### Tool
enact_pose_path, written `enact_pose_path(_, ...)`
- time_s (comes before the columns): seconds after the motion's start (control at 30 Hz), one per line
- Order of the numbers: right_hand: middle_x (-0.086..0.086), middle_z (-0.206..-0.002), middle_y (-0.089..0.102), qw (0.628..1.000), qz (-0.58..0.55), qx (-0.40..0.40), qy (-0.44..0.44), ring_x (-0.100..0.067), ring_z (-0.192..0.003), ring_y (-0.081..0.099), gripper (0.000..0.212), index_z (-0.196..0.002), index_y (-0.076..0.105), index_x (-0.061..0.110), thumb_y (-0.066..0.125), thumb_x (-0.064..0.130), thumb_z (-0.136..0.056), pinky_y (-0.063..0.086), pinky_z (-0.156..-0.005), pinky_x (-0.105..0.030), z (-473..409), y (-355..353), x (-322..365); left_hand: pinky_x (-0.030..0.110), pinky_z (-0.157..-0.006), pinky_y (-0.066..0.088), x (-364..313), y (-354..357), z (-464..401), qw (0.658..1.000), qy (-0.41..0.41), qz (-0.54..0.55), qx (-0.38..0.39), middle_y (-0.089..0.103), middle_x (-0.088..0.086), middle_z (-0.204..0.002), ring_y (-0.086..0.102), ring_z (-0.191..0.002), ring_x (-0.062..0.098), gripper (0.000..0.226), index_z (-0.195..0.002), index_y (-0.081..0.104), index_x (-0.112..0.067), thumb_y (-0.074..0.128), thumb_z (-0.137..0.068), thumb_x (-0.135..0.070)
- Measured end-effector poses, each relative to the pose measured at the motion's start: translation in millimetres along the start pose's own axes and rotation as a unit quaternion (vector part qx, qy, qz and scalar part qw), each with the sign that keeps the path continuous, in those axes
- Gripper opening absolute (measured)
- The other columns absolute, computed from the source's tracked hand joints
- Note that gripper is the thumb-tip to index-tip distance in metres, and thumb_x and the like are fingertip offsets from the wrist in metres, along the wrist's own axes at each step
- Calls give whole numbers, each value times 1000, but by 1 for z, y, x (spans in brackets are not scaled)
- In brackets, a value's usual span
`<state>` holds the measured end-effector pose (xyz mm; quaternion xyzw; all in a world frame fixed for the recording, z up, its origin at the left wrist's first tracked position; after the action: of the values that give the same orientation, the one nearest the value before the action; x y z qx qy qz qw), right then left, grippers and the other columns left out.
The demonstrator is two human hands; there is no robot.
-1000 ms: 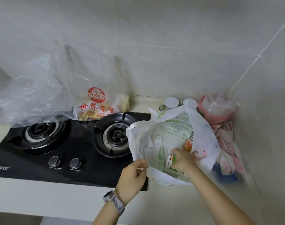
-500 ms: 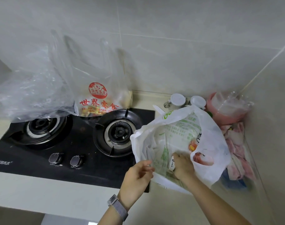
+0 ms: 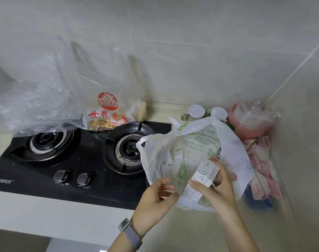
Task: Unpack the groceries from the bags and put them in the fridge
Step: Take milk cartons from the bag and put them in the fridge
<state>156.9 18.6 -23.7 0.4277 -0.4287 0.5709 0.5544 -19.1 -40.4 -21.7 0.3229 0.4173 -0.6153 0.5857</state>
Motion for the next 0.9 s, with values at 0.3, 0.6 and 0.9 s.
enact_pose_path(0.3, -32, -106, 63, 961, -250, 99, 61, -46, -98, 64, 95, -123, 52, 4, 96, 31, -43, 57, -73, -47, 67, 10, 40, 33, -87, 54, -32, 11, 28, 986, 119, -41, 112, 67, -9, -108, 64, -100, 8, 58, -118, 56, -29, 76, -69, -52)
enact_pose_path(0.6, 2, -93, 72, 977, -10, 209, 31, -17, -91, 70, 64, -102, 61, 33, 81, 43, -42, 56, -80, -36, 83, 35, 58, 45, -96, 46, -15, -8, 80, 983, 131, 114, 61, 64, 19, -117, 58, -112, 40, 49, -126, 58, -15, 75, -81, -23)
enact_pose_path(0.9, 5, -112, 69, 876, 72, 478, 6, -11, -106, 65, 53, -115, 60, 39, 75, 46, -64, 52, -91, -33, 112, 114, 65, 40, -101, 46, 17, -55, 168, 956, 105, 224, -158, 67, 10, -119, 60, -114, 32, 65, -124, 61, -16, 75, -68, -46)
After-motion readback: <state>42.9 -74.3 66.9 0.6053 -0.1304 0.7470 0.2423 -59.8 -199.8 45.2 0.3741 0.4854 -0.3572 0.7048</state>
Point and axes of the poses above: each hand's wrist, its own z-axis away from the middle knuckle, its own y-axis out of the palm, x = y × z, the point moved 1 cm from there along -z, towards the middle knuckle
